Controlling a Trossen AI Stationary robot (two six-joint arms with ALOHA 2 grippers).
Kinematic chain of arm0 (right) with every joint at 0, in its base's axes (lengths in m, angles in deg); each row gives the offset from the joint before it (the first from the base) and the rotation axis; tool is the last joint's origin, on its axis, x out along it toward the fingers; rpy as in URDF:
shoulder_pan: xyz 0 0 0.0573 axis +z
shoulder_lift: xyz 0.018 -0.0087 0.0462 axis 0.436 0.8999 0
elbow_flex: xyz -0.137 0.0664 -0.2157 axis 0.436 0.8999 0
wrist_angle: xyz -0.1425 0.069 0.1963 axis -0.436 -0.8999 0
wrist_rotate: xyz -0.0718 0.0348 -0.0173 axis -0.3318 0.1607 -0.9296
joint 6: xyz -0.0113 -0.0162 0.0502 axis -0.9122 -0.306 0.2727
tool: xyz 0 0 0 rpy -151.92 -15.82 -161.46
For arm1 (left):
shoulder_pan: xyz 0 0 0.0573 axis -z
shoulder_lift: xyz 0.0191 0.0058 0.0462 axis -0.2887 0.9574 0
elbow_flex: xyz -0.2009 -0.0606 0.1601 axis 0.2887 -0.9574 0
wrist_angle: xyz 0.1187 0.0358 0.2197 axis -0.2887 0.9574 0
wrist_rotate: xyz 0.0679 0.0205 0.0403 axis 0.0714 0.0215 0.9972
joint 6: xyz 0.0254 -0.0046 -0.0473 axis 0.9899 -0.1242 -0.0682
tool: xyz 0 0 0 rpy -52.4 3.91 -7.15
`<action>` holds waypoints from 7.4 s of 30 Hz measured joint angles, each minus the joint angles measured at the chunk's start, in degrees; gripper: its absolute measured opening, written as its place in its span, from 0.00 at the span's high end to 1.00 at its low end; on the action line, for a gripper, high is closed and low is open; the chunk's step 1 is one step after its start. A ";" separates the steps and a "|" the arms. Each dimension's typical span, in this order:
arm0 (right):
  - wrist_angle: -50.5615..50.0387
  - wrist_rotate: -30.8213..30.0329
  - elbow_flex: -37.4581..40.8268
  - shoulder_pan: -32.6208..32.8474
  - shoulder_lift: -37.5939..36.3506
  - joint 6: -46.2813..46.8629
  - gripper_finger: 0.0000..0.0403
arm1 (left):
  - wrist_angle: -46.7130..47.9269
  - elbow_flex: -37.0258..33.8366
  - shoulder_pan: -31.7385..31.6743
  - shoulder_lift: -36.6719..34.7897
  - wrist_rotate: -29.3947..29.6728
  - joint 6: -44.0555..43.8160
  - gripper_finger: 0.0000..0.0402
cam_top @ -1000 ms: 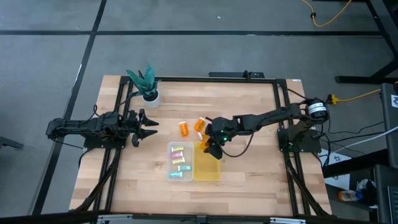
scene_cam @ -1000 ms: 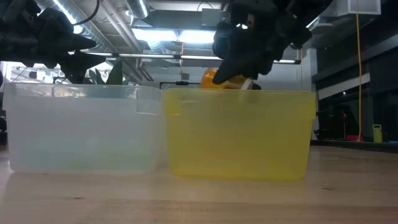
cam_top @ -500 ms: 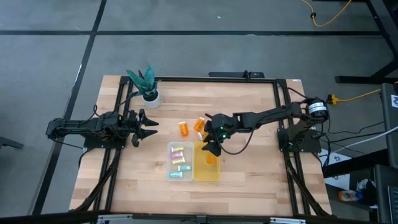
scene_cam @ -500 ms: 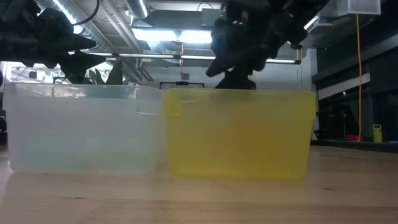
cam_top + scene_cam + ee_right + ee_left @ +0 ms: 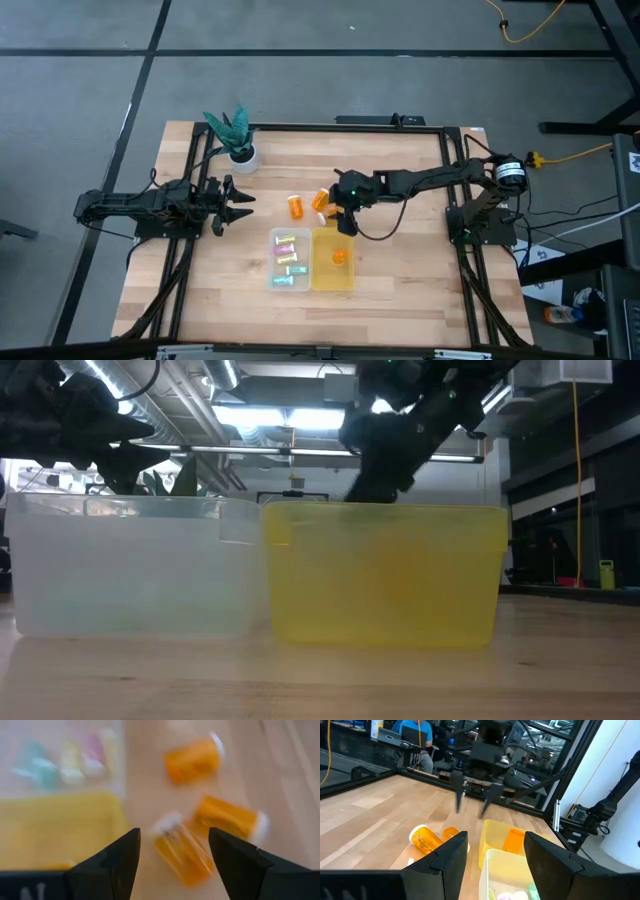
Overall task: Pick and place medicine bottles into bin by pill shape (circle, oval)
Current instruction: Put the orange capsule bottle into the yellow bin
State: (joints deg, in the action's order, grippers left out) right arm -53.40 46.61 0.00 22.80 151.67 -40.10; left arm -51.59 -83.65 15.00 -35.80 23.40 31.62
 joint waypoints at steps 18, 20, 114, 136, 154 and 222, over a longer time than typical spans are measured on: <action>-21.11 -0.76 -10.99 -4.42 5.54 -3.53 0.41 | -0.02 0.00 0.00 0.00 0.02 0.11 0.53; -25.64 -0.72 -14.67 -4.42 7.82 -6.15 0.41 | -0.02 0.00 -0.02 0.00 0.00 0.11 0.53; -36.06 4.29 -22.38 8.80 11.28 13.03 0.40 | 0.00 -0.01 -0.02 0.00 -0.02 0.00 0.53; -13.48 -8.89 -22.38 5.11 11.28 -4.78 0.40 | -0.01 -0.02 0.00 0.00 -0.02 -0.02 0.53; -13.58 5.54 -22.41 -7.05 15.59 -12.60 0.40 | 0.00 -0.01 -0.02 0.00 -0.02 0.00 0.53; -21.23 -1.20 -22.43 0.70 14.90 -4.86 0.57 | -0.02 0.00 -0.02 0.02 -0.04 0.04 0.53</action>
State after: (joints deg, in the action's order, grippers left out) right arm -74.63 45.41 -22.43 23.50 166.57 -44.96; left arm -51.62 -83.66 14.98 -35.78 23.36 31.67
